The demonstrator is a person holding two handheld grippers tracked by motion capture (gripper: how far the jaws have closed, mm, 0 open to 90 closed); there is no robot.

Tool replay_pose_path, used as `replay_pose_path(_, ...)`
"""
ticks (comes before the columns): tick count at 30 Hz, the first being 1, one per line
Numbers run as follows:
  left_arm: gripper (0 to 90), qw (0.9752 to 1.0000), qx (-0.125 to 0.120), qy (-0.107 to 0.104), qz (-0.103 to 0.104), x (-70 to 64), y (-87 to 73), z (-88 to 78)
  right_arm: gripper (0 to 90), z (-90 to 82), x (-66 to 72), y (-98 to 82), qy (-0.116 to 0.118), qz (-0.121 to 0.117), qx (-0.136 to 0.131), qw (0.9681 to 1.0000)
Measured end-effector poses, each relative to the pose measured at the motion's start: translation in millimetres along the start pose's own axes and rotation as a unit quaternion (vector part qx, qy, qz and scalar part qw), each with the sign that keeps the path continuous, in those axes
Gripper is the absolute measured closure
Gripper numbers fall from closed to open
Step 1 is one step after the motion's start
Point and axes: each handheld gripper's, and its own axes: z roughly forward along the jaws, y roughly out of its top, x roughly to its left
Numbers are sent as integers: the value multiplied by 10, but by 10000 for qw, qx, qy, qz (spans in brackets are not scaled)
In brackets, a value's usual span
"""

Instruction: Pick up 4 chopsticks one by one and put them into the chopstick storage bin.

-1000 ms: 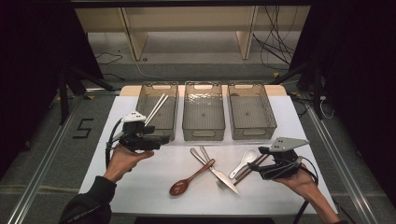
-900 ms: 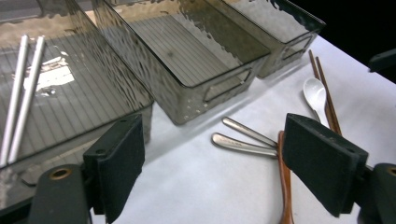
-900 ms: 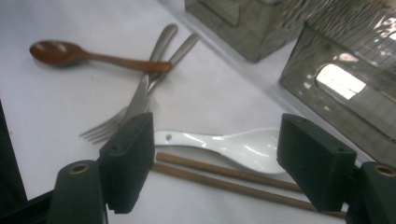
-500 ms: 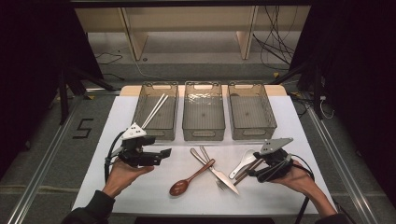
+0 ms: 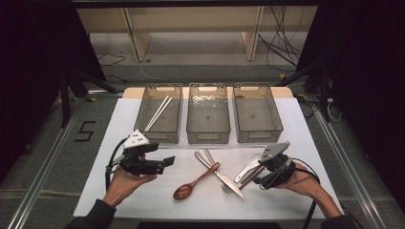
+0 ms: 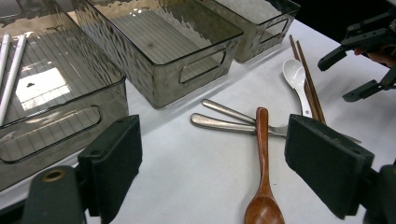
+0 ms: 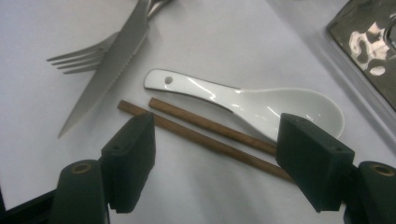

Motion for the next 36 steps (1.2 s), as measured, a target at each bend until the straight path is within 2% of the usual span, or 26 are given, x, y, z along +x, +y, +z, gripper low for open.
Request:
replay_pose_path(11, 179, 10000, 12, 27, 65, -4, -37, -25, 320, 110, -46, -3, 161, -58, 351, 9992)
replay_pose_path(17, 179, 10000, 26, 21, 70, -2, -45, -18, 334, 148, -59, -11, 213, -179, 494, 9984)
replay_pose_path(23, 180, 10000, 29, 6, 82, -10, -50, -11, 344, 187, -84, -13, 177, -251, 514, 9982)
replay_pose_path(25, 179, 9999, 40, 15, 106, -10, -51, -11, 346, 198, -89, -20, 191, -212, 550, 9981)
replay_pose_path(36, 179, 9999, 54, -11, 127, -7, -57, 5, 372, 227, -105, -36, 255, -339, 561, 9975)
